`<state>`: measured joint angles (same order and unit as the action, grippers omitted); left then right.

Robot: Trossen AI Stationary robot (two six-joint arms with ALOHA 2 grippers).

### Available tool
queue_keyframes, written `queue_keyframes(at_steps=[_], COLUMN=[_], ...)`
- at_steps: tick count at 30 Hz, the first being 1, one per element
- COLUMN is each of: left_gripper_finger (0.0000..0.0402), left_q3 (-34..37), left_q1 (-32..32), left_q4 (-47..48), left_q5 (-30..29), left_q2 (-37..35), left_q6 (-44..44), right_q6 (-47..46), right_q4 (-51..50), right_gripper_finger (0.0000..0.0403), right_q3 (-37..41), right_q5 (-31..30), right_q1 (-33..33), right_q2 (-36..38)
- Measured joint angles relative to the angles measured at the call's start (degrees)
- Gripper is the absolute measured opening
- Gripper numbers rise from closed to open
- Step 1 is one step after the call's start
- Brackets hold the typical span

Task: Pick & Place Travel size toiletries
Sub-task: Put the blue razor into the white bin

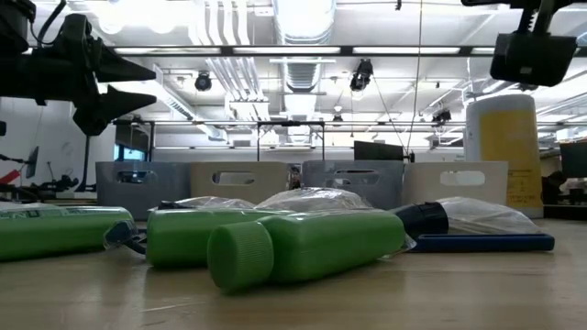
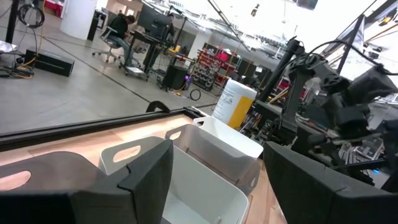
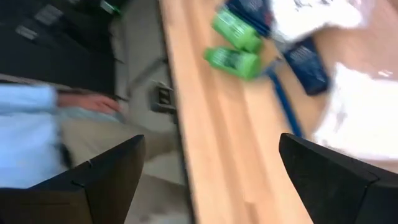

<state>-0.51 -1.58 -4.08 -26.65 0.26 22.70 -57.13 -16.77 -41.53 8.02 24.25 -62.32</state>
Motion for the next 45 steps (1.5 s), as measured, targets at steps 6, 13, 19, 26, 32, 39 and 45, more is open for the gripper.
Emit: queue_keyframes(at_steps=[6,13,19,26,32,39,45], left_gripper_finger=[0.0255,0.0255,0.0255,0.0255,0.0255,0.0255,0.0255], left_q3=[-0.02,-0.01,-0.01,-0.01,-0.02,-0.02,-0.02], left_q1=[0.00,0.00,0.00,0.00,0.00,0.00,0.00], left_q4=[0.00,-0.01,-0.02,0.00,-0.01,0.00,0.00], left_q5=[0.00,0.00,0.00,0.00,0.00,0.00,0.02], left_q2=[0.01,0.01,0.00,0.00,0.02,0.00,0.01], left_q6=[0.00,0.00,0.00,0.00,0.00,0.00,0.00], right_q6=[7.47,15.19,20.80,24.43,25.37,26.67,27.33], right_q4=[-13.22,-22.93,-33.94,-40.11,-40.11,-36.89,-34.49], right_gripper_finger=[0.0363,0.0363,0.0361,0.0298,0.0252,0.0235,0.0236], right_q3=[-9.08,-20.19,-33.40,-44.09,-46.02,-44.20,-41.73], right_q5=[-0.19,-2.02,-6.68,-6.71,-5.93,-7.64,-8.07], right_q1=[-0.02,0.00,0.67,1.44,2.82,3.43,3.37], right_q2=[-9.85,-24.59,-37.22,-46.96,-49.30,-49.36,-52.30])
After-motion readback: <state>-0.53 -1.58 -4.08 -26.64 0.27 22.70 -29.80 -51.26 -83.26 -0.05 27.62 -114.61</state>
